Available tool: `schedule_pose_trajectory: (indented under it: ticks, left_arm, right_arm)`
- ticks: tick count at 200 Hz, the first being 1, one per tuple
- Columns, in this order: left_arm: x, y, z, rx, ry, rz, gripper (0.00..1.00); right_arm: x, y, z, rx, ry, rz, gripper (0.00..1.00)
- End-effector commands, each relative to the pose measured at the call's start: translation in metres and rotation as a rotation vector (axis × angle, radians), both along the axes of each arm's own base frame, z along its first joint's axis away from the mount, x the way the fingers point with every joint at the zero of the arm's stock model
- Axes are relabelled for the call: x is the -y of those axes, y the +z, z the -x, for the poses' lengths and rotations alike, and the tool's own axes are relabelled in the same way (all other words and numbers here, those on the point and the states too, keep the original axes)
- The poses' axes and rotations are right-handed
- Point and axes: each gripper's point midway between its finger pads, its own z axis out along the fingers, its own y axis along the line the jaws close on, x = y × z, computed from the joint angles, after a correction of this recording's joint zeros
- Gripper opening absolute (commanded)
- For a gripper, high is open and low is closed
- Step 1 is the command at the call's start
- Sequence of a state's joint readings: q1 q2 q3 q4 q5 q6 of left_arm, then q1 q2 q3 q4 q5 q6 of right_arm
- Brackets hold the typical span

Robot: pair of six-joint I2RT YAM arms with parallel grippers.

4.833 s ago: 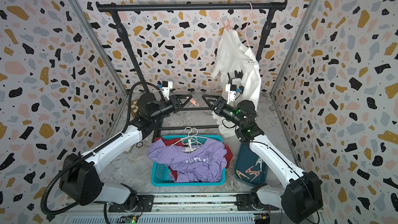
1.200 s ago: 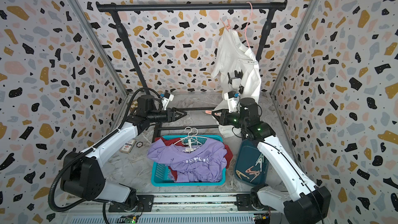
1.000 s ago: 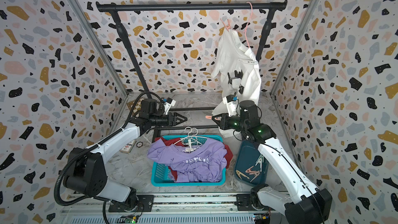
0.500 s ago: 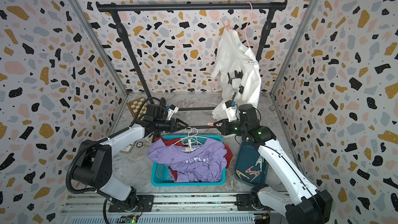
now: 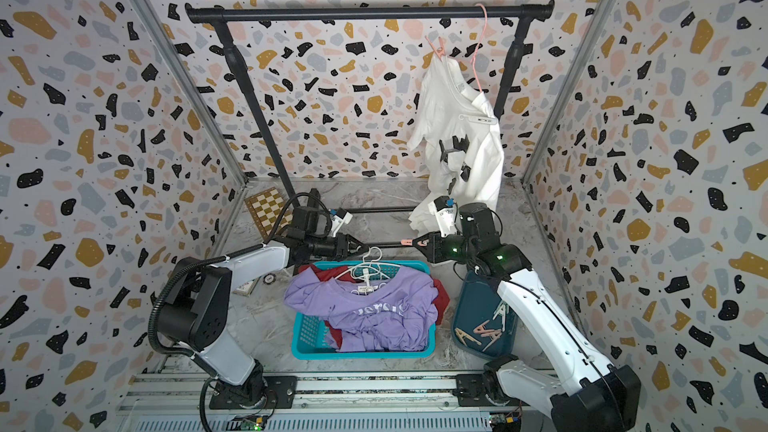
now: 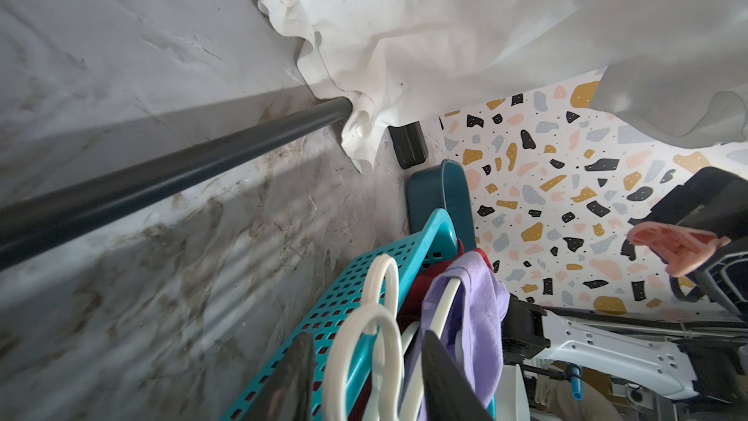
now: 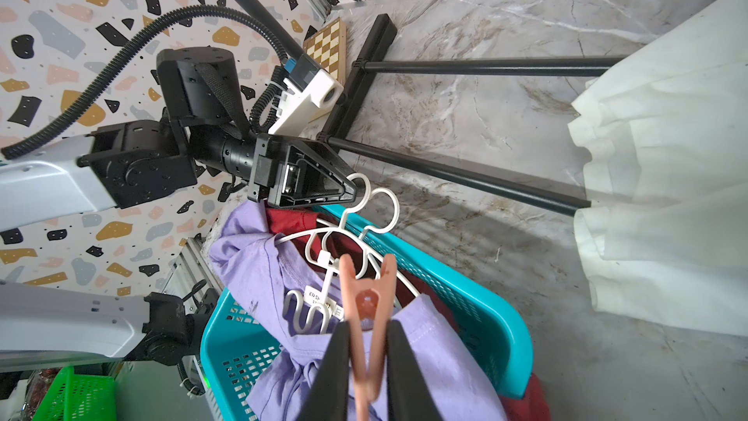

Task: Use clothespins to secure the t-shirt on both sides of the hanger
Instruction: Pick up the hanger from the basket.

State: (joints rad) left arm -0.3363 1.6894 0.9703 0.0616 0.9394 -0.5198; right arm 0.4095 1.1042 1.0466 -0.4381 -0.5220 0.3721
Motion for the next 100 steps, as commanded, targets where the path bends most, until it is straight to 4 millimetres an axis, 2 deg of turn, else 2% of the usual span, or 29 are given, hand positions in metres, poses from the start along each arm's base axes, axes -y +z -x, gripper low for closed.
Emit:
schedule_pose_trajectory:
  ticks: [1,22,50,100]
  left_arm:
    - [0.006,0.015,-0.002,0.056,-0.025,0.053,0.36]
    - [0.007,0.023,-0.002,0.081,-0.033,0.065,0.26]
    - [0.01,0.037,0.0,0.127,-0.046,0.08,0.21]
    - [0.015,0.058,0.006,0.195,-0.072,0.103,0.18]
  right_arm:
    - [0.004,0.004,0.002,0.028,-0.001,0.017,0.0]
    - [0.006,0.003,0.003,0.038,0.009,0.048,0.0]
    - [0.012,-0.004,0.003,0.046,0.015,0.107,0.0]
    - [0.022,-0.01,0.01,0.054,0.008,0.171,0.0]
